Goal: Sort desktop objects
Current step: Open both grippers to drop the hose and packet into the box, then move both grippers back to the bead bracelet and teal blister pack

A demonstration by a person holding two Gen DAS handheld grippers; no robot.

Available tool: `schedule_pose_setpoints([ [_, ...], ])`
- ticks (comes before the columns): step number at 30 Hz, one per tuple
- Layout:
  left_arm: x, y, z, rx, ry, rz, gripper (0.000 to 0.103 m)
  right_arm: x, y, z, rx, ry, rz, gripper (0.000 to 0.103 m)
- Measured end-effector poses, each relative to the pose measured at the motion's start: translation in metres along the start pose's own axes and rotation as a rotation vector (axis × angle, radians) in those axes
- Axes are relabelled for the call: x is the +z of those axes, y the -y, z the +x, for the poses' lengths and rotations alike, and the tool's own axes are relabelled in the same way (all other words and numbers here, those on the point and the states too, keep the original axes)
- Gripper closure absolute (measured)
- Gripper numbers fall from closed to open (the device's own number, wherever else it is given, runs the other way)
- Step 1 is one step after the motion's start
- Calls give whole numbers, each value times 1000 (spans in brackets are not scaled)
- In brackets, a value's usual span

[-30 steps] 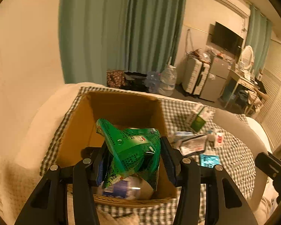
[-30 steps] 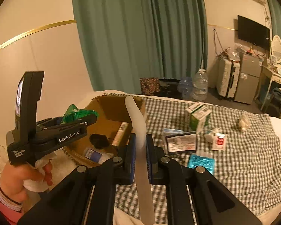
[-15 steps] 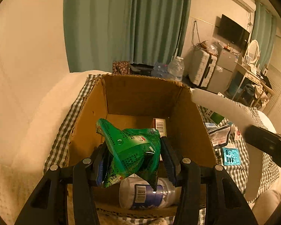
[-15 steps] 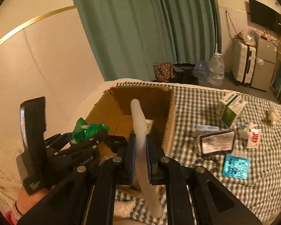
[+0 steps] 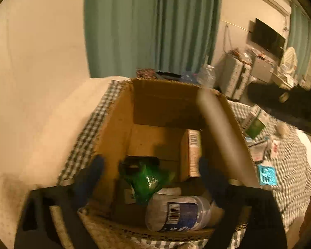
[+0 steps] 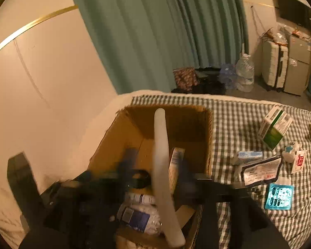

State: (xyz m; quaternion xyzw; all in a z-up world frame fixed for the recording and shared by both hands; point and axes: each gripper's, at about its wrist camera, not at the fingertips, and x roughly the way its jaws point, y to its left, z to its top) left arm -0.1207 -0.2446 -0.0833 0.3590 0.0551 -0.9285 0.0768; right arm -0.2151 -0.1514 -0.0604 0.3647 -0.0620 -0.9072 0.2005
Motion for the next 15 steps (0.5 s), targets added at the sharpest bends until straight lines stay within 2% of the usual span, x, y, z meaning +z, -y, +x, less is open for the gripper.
schedule_pose_setpoints([
  [1,-1,-1,-2,5,9,0,1,-1,2,-4,-30,27,9,19],
  [3,-2,-1,-6,5,15,4,1,-2,6,-13,-50,68,25,19],
  [5,-3,-2,-7,10,3,2,1,-3,12,-18,-30,57,39,19],
  [11,-9,9,-19,-3,-19,-19,0,-15,46,-53,-85,100,85,19],
  [15,-14,36,-35,33,0,1,0,-31,86,-91,-182,137,106,19],
])
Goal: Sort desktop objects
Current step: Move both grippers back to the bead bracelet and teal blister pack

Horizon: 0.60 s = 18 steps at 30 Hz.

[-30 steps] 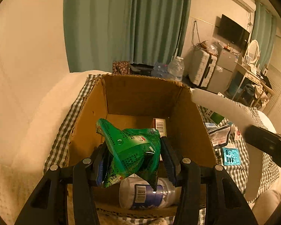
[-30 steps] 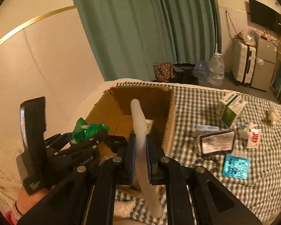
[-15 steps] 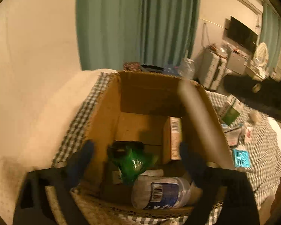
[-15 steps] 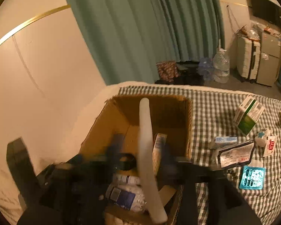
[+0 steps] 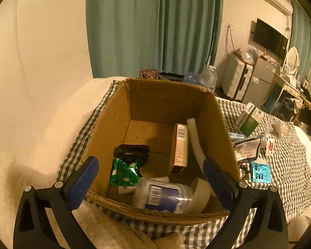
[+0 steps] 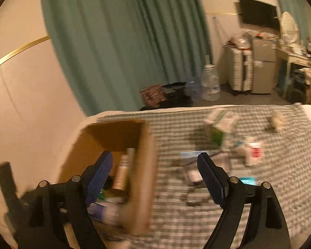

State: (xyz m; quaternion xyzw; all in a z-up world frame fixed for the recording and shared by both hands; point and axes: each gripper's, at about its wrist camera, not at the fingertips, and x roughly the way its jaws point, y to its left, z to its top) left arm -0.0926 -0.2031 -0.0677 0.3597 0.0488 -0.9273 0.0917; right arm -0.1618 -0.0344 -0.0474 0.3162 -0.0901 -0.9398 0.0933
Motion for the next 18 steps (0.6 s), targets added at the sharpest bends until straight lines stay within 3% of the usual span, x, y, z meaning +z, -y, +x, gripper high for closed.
schedule_pose_setpoints([
  [9,-22,77,-29,-64,6,93,0,-2,110,-79,-129,100,91,15],
  [18,-45,151,-36,-152,-25,152,0,-35,155,-80,-134,64,109,15],
])
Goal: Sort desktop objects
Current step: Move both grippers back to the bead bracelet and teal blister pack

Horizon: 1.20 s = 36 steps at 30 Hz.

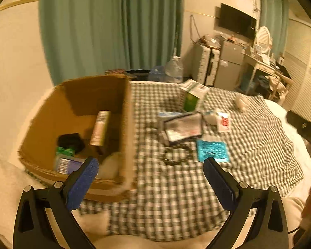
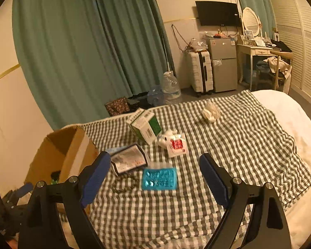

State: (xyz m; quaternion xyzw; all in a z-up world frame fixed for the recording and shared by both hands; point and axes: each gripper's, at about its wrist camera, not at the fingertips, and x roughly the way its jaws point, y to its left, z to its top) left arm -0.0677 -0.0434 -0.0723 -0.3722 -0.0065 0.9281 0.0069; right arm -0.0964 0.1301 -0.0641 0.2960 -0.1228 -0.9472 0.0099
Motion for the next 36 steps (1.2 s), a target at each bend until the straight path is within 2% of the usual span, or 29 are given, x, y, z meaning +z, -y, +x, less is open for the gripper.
schedule_pose_setpoints([
  [6,-15,56,42,-31,-30,91,0,-26,29,20,-8,-48,-17,15],
  [11,-22,75,94,-20,-90,111,0,-44,48,46,1,-95,-2,15],
  [15,-23,72,133,11,-115,99,0,-55,60,72,-10,-131,-31,15],
  [20,-27,60,182,42,-177,69,0,-62,73,110,-10,-191,30,15],
  [26,-33,44,218,0,-243,16,0,-65,62,151,4,-234,-26,15],
  [30,-32,45,228,-21,-216,57,0,-69,54,171,32,-271,-31,15],
  [33,-29,41,234,-37,-196,49,0,-73,47,186,73,-297,-22,15],
  [36,-29,39,234,-47,-177,53,0,-79,44,200,73,-335,-31,15],
])
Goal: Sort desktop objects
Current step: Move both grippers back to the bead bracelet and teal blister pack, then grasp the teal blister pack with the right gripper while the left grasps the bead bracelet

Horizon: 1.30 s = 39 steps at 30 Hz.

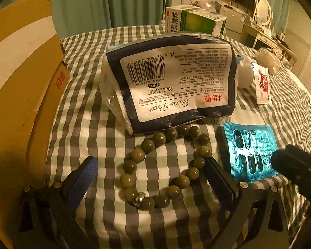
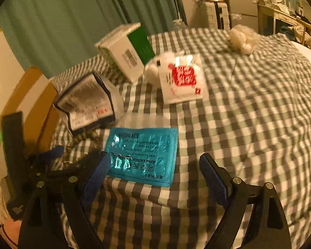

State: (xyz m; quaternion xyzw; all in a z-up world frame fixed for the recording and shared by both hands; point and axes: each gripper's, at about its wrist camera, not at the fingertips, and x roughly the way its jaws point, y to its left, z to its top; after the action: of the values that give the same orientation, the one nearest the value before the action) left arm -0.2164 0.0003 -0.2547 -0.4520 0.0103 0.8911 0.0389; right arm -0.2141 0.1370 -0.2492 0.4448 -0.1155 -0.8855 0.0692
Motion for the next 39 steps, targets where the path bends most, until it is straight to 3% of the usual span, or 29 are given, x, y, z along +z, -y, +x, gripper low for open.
schedule_pose_setpoints([
  [5,-2,-1,0,-9,15,10,5,0,10,7,38,-8,58,13],
  [7,-2,0,-1,-20,25,17,18,0,13,6,80,-12,78,14],
  [9,-1,4,-5,-36,46,46,45,0,17,4,111,-11,110,16],
  [11,0,7,-7,-53,50,72,60,0,20,3,139,-13,136,31],
  [12,-1,10,-7,-63,55,88,67,-1,22,4,161,-25,149,44],
  [14,-2,13,-8,-55,58,114,71,-2,24,5,193,-36,167,54],
  [16,0,14,-8,-54,59,117,71,-5,27,7,235,-51,197,79],
  [18,4,14,-7,-63,57,103,71,-8,31,10,296,-79,240,85],
  [22,0,11,-9,-64,55,98,71,-6,33,11,349,-70,288,86],
  [27,0,15,-8,-59,56,101,71,-8,44,11,546,-55,434,86],
  [28,0,15,-8,-59,57,101,71,-9,40,13,551,-65,432,86],
  [32,0,14,-8,-66,60,102,73,-5,19,25,500,-83,356,86],
  [33,-1,13,-8,-76,64,104,80,-4,14,29,496,-81,349,88],
  [34,-2,13,-10,-78,69,112,80,-3,10,29,484,-72,334,94],
  [39,-4,22,-15,-64,95,165,81,3,-3,12,400,-6,258,95],
])
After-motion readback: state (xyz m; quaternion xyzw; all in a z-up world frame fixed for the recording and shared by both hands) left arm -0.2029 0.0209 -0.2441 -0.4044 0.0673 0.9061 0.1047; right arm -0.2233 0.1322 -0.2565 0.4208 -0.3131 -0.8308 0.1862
